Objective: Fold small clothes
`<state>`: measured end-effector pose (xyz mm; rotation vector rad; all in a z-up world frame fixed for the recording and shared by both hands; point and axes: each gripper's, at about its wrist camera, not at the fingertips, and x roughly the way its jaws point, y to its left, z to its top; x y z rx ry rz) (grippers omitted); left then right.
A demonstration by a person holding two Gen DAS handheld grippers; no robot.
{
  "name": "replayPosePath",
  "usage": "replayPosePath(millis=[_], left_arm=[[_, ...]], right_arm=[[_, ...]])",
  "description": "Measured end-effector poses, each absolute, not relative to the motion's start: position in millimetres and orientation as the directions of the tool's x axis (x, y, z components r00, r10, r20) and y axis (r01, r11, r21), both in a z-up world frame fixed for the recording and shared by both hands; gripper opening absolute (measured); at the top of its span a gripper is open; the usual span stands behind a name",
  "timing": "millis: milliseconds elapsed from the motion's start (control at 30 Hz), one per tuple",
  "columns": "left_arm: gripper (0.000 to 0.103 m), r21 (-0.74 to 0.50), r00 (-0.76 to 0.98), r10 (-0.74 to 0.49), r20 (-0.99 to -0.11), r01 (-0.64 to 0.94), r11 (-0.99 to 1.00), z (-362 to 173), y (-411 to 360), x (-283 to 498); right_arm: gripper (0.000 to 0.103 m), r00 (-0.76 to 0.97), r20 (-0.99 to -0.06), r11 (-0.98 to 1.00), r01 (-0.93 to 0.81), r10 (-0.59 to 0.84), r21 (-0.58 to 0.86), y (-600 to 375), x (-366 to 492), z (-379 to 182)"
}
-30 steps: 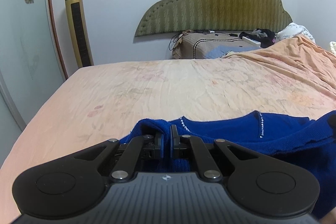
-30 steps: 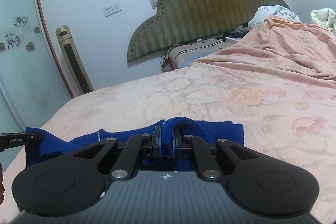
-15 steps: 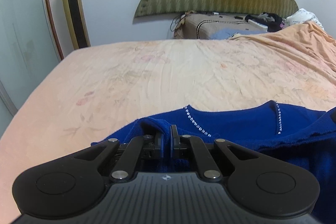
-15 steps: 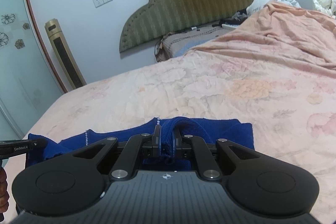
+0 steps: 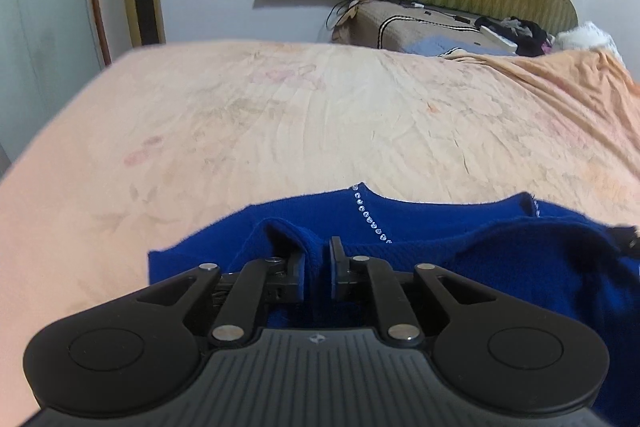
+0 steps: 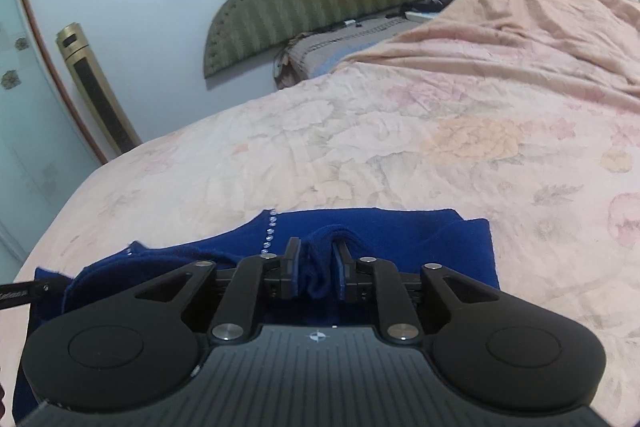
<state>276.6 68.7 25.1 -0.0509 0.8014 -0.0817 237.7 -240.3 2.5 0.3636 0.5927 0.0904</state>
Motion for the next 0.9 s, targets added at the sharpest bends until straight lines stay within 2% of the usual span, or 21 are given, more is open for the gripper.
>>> replayPosePath(millis=[33,67,100,167,267,367,467,567,667,800,900], left_arm=[[0.024,-0.103,0.684,-0.103,-0.723,0.040,0.994,24,73,280],[0.042,-0.128,0.679,-0.111,-0.726,0.024,0.991,24,78,282],[0.067,-0.156,0.680,-0.118,-0.724,0.005,0.988,24,83,283],[0.084,-0.186,0.705,-0.105,-0.701,-0.039,0.982,27,94,280],[0.084,-0.193,0.746,-0.083,-0.661,-0.063,0.979,33,104,272],[0.084,-0.135,0.745,-0.026,-0.666,-0.085,0.987,34,104,267],[0.084,-0.042,0.725,0.018,-0.689,-0.065,0.997,23,95,265],[0.084,0.086,0.713,0.117,-0.692,-0.079,0.993,8,89,262],[0.084,0.152,0.705,0.203,-0.679,-0.136,0.979,2,95,264],[0.084,0.145,0.709,0.199,-0.677,-0.136,0.980,7,96,278],[0.084,0.180,0.693,0.247,-0.677,-0.170,0.969,8,94,289]], right_arm=[[0.040,0.828,-0.532,0.933,0.027,0.180,0.358,-240,240,2],[0.051,0.829,-0.532,0.936,0.032,0.171,0.351,-240,242,1],[0.056,0.831,-0.532,0.939,0.036,0.163,0.342,-240,244,1],[0.057,0.836,-0.527,0.944,0.032,0.155,0.328,-238,243,2],[0.057,0.858,-0.496,0.961,0.011,0.132,0.275,-229,234,8],[0.058,0.855,-0.494,0.977,-0.062,0.156,0.202,-212,228,10],[0.064,0.815,-0.547,0.980,-0.124,0.190,0.156,-197,234,0],[0.065,0.784,-0.614,0.996,-0.053,0.088,0.075,-195,246,-13],[0.065,0.798,-0.601,0.995,0.007,0.055,0.100,-207,244,-13],[0.073,0.812,-0.579,0.995,-0.034,0.082,0.093,-204,239,-6],[0.074,0.796,-0.602,0.997,-0.013,0.057,0.078,-205,244,-12]])
